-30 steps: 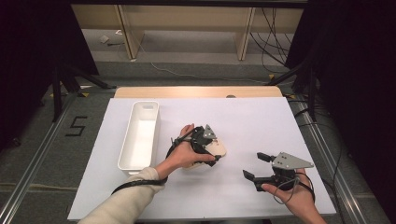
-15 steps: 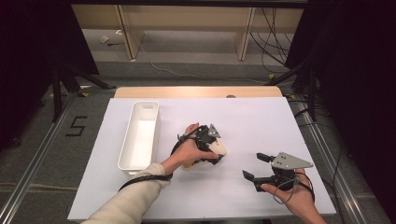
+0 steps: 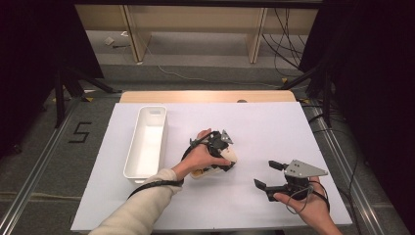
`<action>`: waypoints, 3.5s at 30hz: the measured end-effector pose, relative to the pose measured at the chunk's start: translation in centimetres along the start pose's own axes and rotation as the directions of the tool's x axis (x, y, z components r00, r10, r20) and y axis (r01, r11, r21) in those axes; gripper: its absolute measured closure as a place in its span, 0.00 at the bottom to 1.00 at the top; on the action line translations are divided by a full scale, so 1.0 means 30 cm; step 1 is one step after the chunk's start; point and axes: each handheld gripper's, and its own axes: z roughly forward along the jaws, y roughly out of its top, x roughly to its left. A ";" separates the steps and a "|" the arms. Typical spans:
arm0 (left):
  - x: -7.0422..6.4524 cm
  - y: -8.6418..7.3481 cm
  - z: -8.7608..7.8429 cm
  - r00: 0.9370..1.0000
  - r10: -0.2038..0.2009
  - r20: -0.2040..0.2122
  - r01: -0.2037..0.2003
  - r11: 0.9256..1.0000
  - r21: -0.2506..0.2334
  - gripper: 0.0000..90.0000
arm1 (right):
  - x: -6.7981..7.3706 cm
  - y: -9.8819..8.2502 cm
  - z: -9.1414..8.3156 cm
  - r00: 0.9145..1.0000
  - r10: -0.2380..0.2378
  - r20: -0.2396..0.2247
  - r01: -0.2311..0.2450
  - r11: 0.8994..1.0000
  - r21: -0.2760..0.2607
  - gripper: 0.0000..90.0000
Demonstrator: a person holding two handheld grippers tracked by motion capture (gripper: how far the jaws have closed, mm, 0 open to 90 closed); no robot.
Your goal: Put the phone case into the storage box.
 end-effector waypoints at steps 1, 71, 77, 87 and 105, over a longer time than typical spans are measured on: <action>0.001 0.001 0.002 1.000 0.002 0.003 -0.002 1.000 -0.001 0.03 | 0.000 0.000 0.000 1.000 0.000 0.000 0.000 1.000 0.000 0.19; -0.011 0.041 0.015 0.997 -0.071 -0.021 0.072 0.997 0.026 0.12 | -0.007 -0.004 0.003 1.000 0.008 -0.002 -0.008 1.000 0.010 0.20; -0.008 0.049 -0.018 0.993 -0.095 -0.067 0.094 0.995 -0.020 0.12 | -0.008 -0.004 0.002 1.000 0.011 -0.001 -0.011 1.000 0.009 0.20; -0.009 0.069 -0.119 0.977 -0.160 -0.142 0.138 0.979 -0.149 0.12 | -0.008 -0.004 0.003 1.000 0.013 0.001 -0.013 1.000 0.009 0.20; 0.007 0.100 -0.259 0.951 -0.240 -0.195 0.170 0.933 -0.316 0.12 | -0.009 -0.005 0.004 1.000 0.015 0.008 -0.015 1.000 0.006 0.20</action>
